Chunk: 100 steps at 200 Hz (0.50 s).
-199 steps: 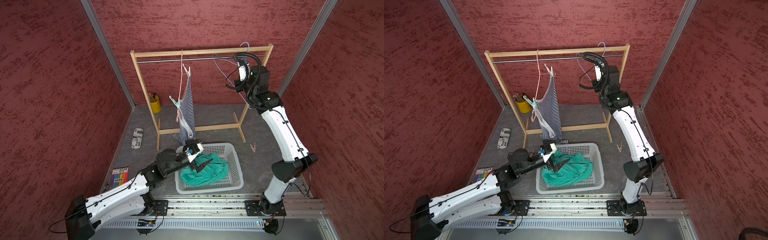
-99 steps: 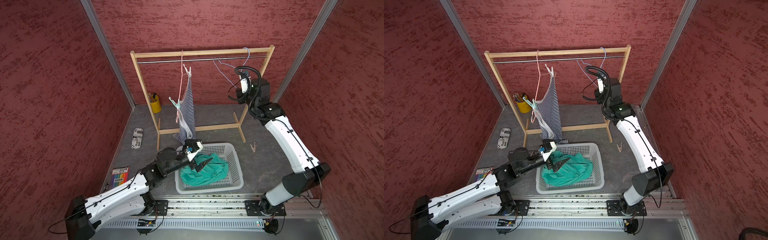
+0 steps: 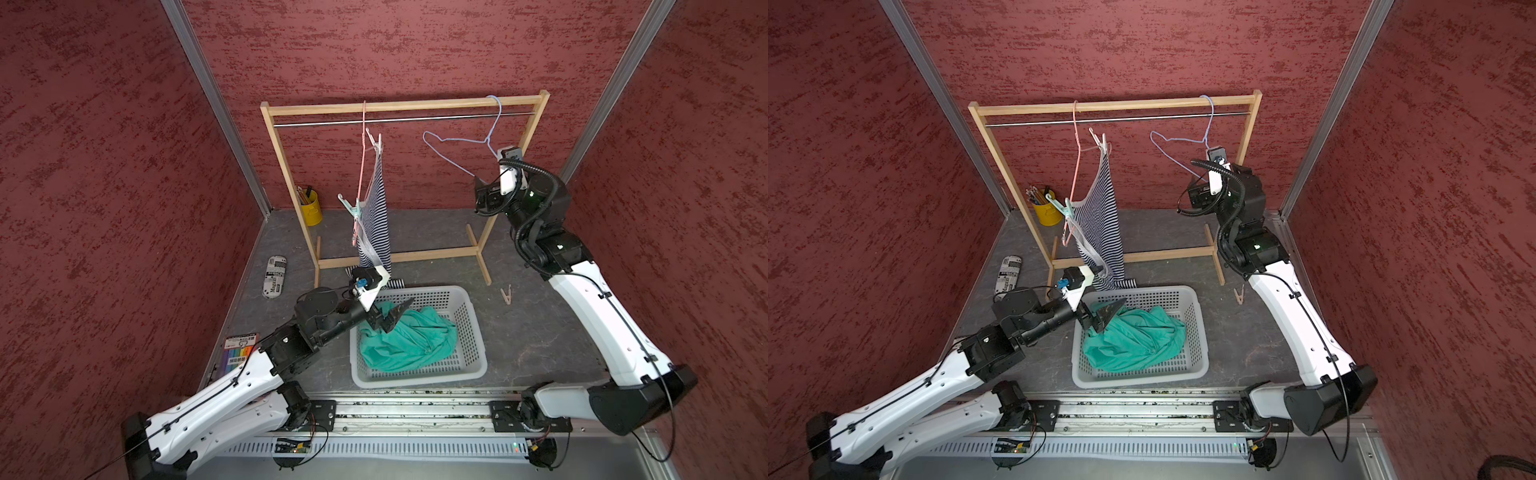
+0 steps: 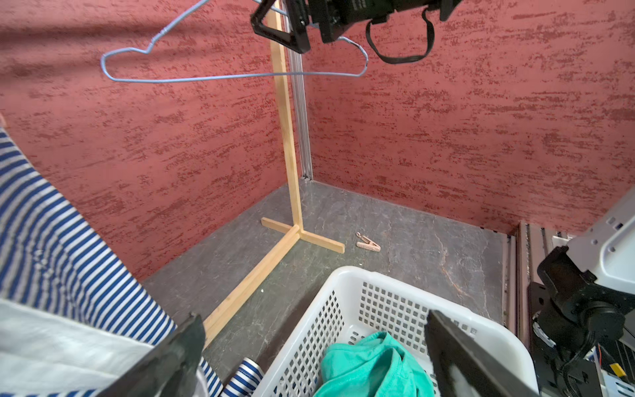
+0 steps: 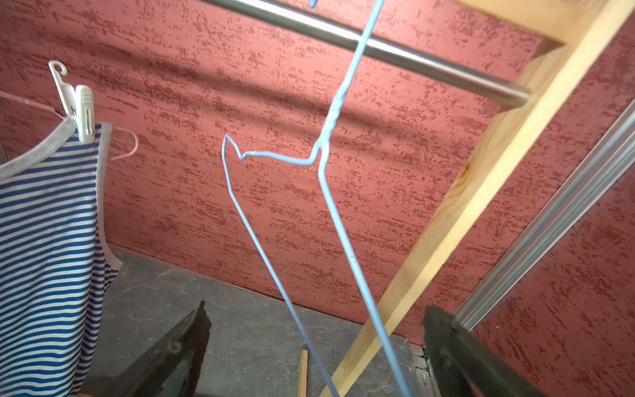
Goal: Remove the clothespins securing tank tops to the hanger
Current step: Place the hanger on the clothesline.
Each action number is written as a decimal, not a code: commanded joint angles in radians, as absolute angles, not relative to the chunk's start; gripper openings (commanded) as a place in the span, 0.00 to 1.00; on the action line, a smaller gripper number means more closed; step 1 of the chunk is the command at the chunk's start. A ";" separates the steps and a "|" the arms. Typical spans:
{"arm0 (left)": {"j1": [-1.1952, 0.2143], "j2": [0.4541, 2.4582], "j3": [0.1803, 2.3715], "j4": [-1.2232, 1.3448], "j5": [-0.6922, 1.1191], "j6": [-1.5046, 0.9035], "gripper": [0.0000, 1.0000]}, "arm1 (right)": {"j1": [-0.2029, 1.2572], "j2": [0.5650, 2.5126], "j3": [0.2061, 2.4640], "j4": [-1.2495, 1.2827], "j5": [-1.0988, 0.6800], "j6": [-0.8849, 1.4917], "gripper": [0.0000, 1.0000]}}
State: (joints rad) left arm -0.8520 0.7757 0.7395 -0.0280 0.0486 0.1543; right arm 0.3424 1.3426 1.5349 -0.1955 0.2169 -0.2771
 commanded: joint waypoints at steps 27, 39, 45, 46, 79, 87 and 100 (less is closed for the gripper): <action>-0.790 0.720 0.859 -0.254 0.049 0.115 1.00 | 0.339 1.187 1.386 0.056 0.154 -0.235 0.99; -0.773 0.700 0.878 -0.283 0.071 0.117 1.00 | 0.337 1.135 1.334 0.104 0.076 -0.225 0.99; -0.765 0.688 0.888 -0.296 0.083 0.117 1.00 | 0.337 1.114 1.320 0.115 0.035 -0.211 0.99; -0.764 0.686 0.890 -0.298 0.085 0.117 1.00 | 0.337 1.109 1.319 0.116 0.030 -0.207 0.99; -0.732 0.650 0.972 -0.397 0.098 0.131 1.00 | 0.337 1.080 1.351 0.086 -0.051 -0.093 0.99; -0.727 0.652 1.003 -0.434 0.096 0.139 1.00 | 0.337 1.080 1.355 0.084 -0.062 -0.092 0.99; -0.720 0.657 1.054 -0.499 0.082 0.141 1.00 | 0.337 1.081 1.371 0.066 -0.072 -0.095 0.99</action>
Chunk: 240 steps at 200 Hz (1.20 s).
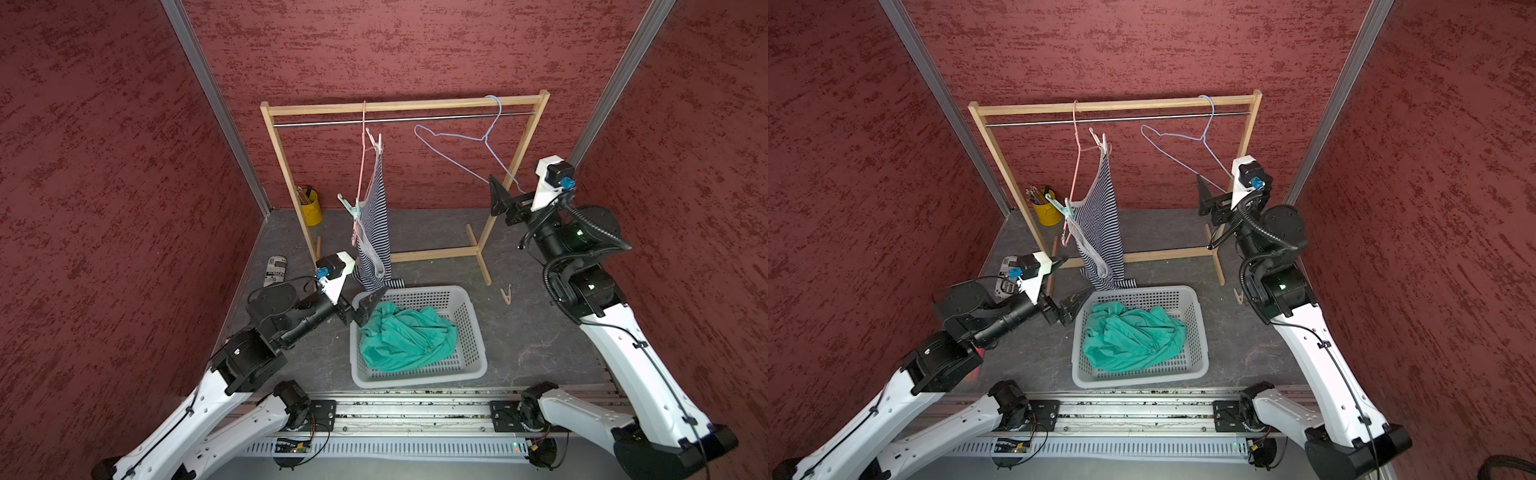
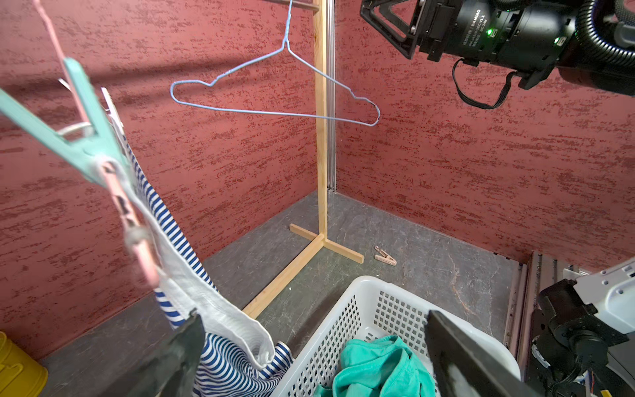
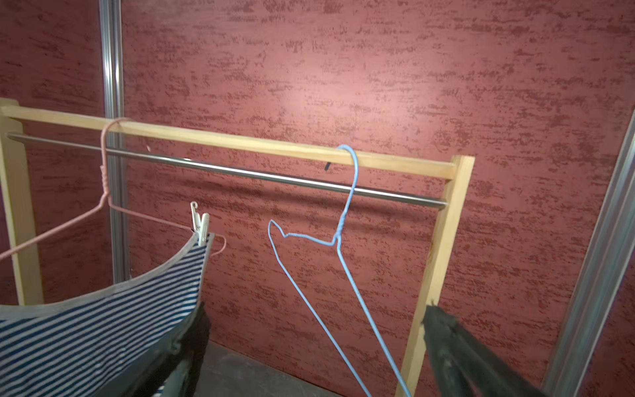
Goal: Remove the clothespins securing tank tops to the hanger
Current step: Place the hanger on the clothesline, then pick up the hanger from the clothesline.
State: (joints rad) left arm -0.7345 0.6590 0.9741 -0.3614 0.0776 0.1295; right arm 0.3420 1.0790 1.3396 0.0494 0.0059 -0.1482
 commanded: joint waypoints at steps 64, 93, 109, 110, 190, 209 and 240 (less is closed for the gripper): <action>-0.671 0.748 1.340 -0.727 -0.033 0.120 1.00 | 0.339 1.144 1.391 0.082 -0.294 -0.019 0.99; -0.662 0.889 1.546 -0.865 -0.128 0.141 1.00 | 0.343 1.215 1.411 0.093 -0.359 0.019 0.99; -0.653 0.968 1.645 -0.923 -0.175 0.142 1.00 | 0.351 1.223 1.405 0.120 -0.375 0.029 0.99; -0.652 0.972 1.648 -0.924 -0.178 0.142 1.00 | 0.352 1.224 1.405 0.120 -0.375 0.028 0.99; -0.545 1.209 2.006 -0.975 -0.140 0.161 1.00 | 0.444 1.249 1.401 0.134 -0.413 0.041 0.99; -0.480 1.296 2.142 -1.036 -0.062 0.173 1.00 | 0.469 1.250 1.389 0.132 -0.408 0.039 0.99; -0.338 1.520 2.499 -1.249 0.136 0.153 0.98 | 0.510 1.249 1.374 0.116 -0.392 0.036 0.99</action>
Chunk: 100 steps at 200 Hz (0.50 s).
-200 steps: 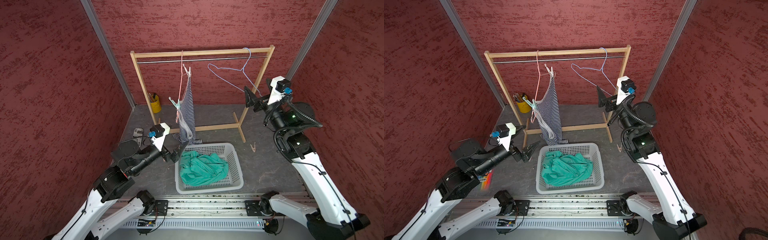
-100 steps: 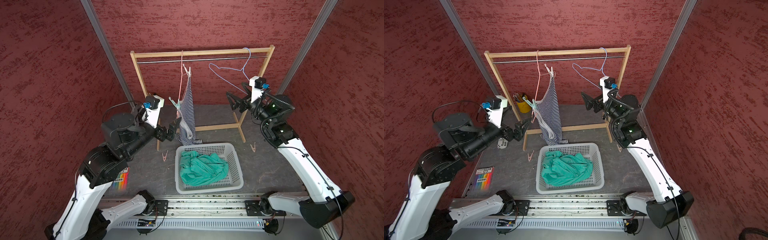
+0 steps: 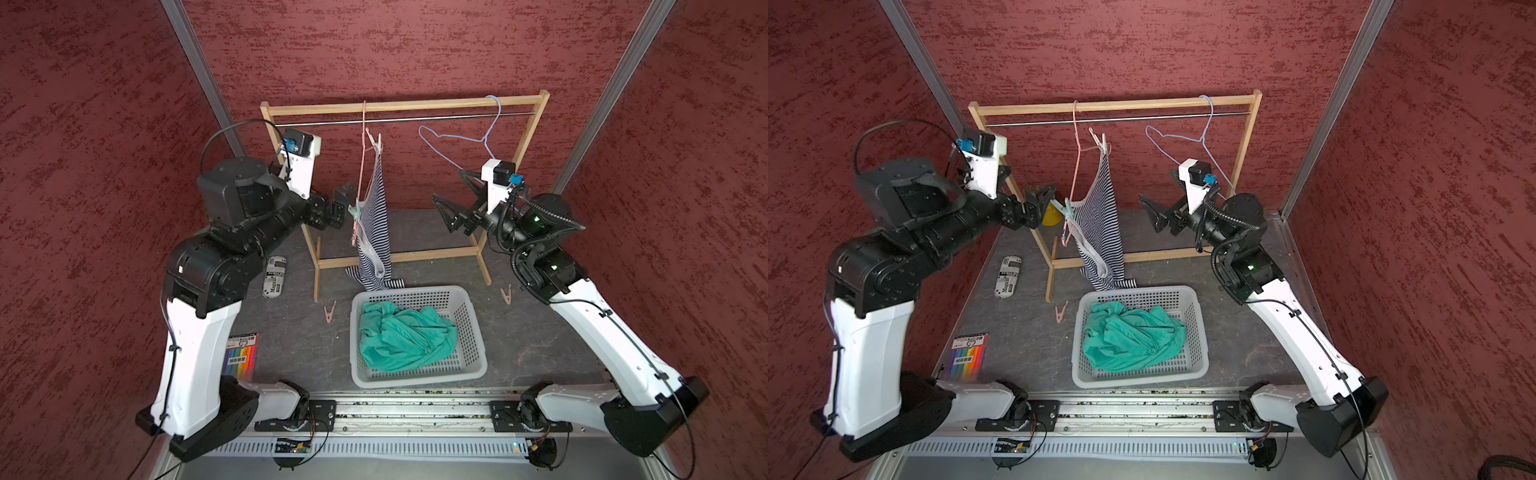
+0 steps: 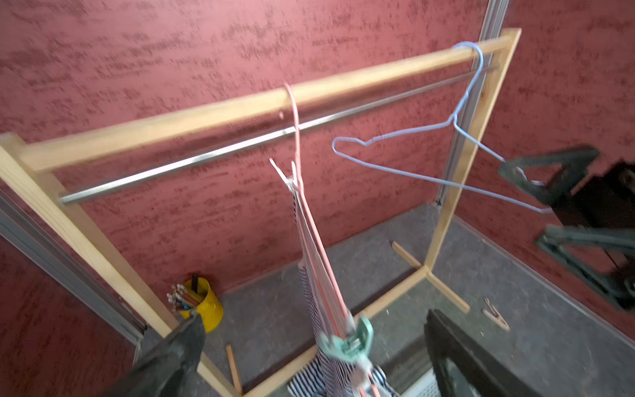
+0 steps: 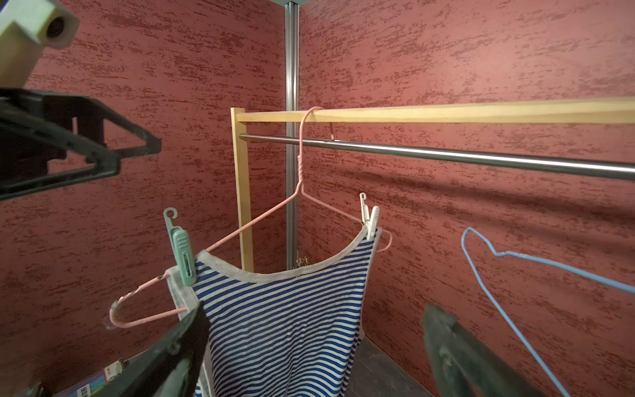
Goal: Remove the clothespins securing tank tops to the hanger
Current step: Pick up the hanger from the clothesline.
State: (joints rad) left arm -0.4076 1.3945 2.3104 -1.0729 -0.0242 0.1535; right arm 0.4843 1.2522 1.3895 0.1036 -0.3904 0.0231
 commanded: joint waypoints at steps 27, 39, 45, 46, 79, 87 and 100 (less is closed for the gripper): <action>-0.289 1.640 2.651 -1.316 0.229 0.165 0.98 | 0.524 1.236 1.338 0.126 -0.374 0.038 0.99; -0.269 1.664 2.655 -1.308 0.265 0.157 0.98 | 0.528 1.239 1.331 0.118 -0.363 0.036 0.99; -0.260 1.669 2.648 -1.296 0.281 0.150 0.98 | 0.531 1.239 1.326 0.115 -0.356 0.036 0.99; -0.258 1.670 2.646 -1.294 0.283 0.148 0.98 | 0.531 1.239 1.325 0.116 -0.355 0.036 0.99; -0.241 1.667 2.550 -1.161 0.341 0.112 0.97 | 0.538 1.237 1.289 0.116 -0.328 0.039 0.99; -0.238 1.681 2.555 -1.149 0.351 0.109 0.97 | 0.539 1.236 1.281 0.115 -0.318 0.039 0.99; -0.236 1.716 2.586 -1.152 0.375 0.110 0.97 | 0.540 1.233 1.268 0.115 -0.306 0.041 0.99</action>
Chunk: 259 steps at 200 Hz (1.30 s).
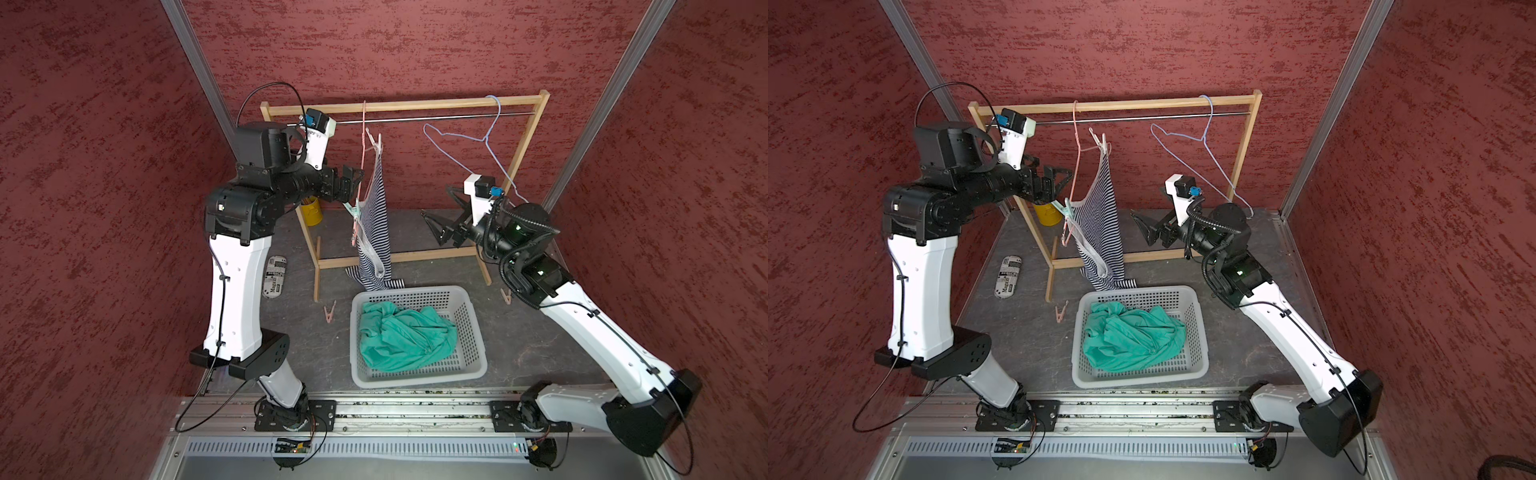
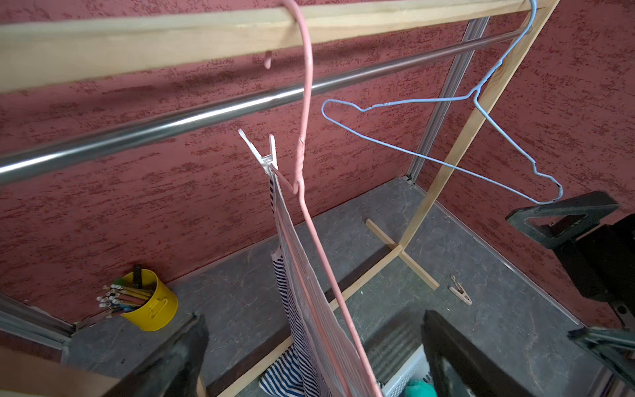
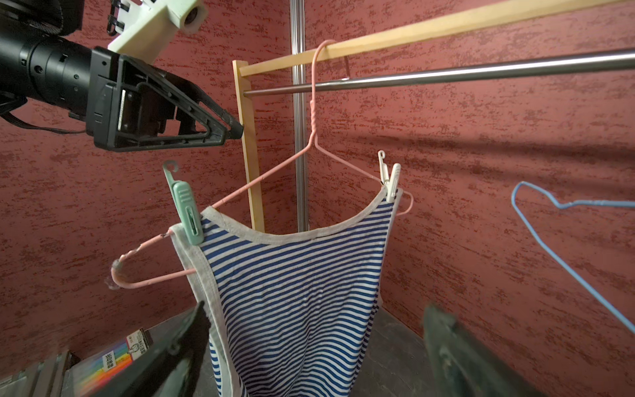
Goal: Remove the clothespins securing tank tops to the hanger
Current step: Pick up the hanger from the clothesline.
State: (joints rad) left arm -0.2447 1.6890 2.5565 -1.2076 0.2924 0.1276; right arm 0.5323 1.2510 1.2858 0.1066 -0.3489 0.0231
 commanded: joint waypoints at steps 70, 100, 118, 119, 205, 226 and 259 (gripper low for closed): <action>-0.236 1.832 2.639 -1.144 0.414 0.101 0.91 | 0.540 1.230 1.236 0.097 -0.265 0.023 0.99; -0.236 1.849 2.638 -1.147 0.414 0.110 0.87 | 0.540 1.239 1.235 0.095 -0.261 0.016 0.99; -0.237 1.859 2.638 -1.161 0.430 0.124 0.83 | 0.539 1.244 1.234 0.097 -0.260 0.015 0.99; -0.238 1.859 2.638 -1.162 0.431 0.125 0.82 | 0.539 1.244 1.235 0.098 -0.259 0.015 0.99; -0.272 1.848 2.619 -1.191 0.442 0.181 0.41 | 0.539 1.243 1.213 0.106 -0.244 0.000 0.99; -0.280 1.849 2.614 -1.193 0.405 0.180 0.33 | 0.540 1.235 1.200 0.107 -0.230 -0.002 0.99; -0.281 1.853 2.617 -1.201 0.389 0.174 0.26 | 0.540 1.224 1.191 0.100 -0.224 -0.011 0.99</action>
